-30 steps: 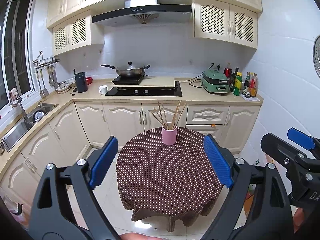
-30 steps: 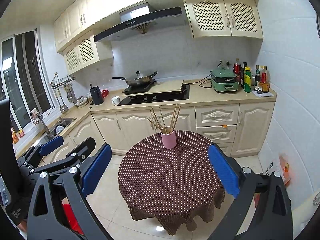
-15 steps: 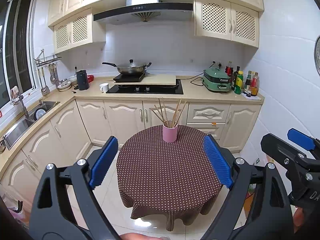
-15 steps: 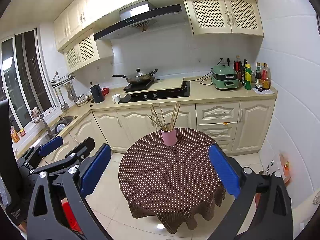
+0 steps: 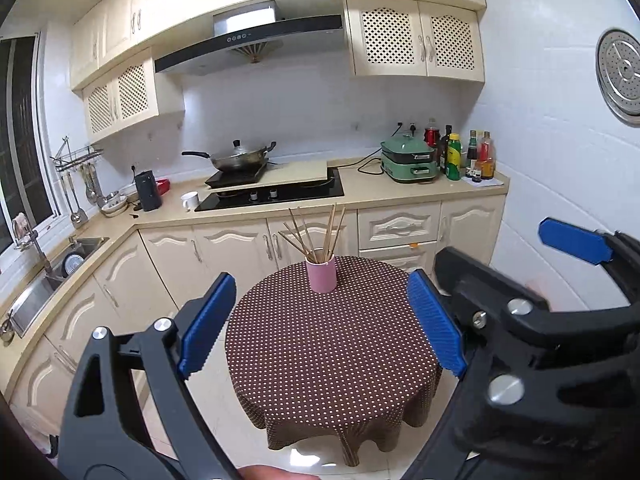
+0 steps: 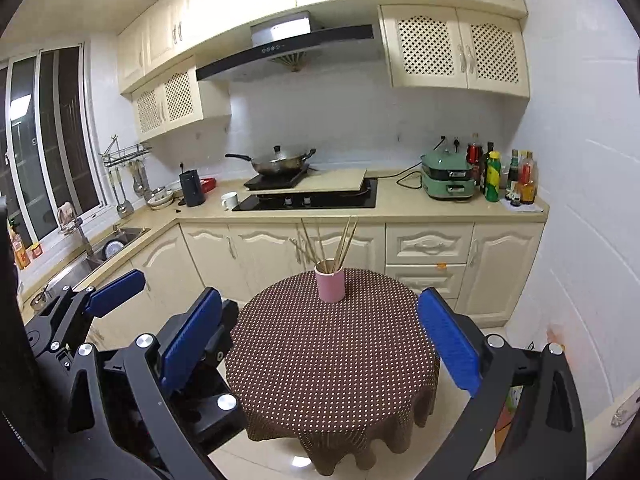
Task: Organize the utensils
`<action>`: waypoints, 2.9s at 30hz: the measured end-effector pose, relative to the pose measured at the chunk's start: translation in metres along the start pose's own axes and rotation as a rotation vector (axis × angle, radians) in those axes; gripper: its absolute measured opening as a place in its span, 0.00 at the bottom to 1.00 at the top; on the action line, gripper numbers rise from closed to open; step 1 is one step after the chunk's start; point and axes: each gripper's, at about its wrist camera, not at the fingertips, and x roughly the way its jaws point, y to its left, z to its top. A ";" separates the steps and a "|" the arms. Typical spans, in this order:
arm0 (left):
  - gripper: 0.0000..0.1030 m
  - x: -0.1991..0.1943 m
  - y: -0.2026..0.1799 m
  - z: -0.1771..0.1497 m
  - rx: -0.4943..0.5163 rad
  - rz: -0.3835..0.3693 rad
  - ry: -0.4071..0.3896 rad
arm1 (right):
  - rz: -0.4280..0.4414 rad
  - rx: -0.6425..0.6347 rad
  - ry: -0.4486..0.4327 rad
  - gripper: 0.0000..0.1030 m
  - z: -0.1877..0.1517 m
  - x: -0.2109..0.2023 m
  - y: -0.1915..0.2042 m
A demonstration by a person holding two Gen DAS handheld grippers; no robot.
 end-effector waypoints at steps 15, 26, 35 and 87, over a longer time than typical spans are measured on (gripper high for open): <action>0.84 0.002 0.032 0.001 -0.056 0.063 -0.002 | -0.027 0.026 -0.015 0.92 -0.001 -0.001 -0.012; 0.84 0.005 0.041 0.004 -0.080 0.072 -0.005 | -0.030 0.030 -0.006 0.92 -0.003 0.001 -0.016; 0.84 0.003 0.040 0.005 -0.093 0.077 -0.009 | -0.027 0.047 0.007 0.92 -0.001 0.003 -0.023; 0.84 -0.011 0.048 0.003 -0.147 0.091 -0.047 | -0.014 0.055 0.031 0.92 0.000 0.006 -0.021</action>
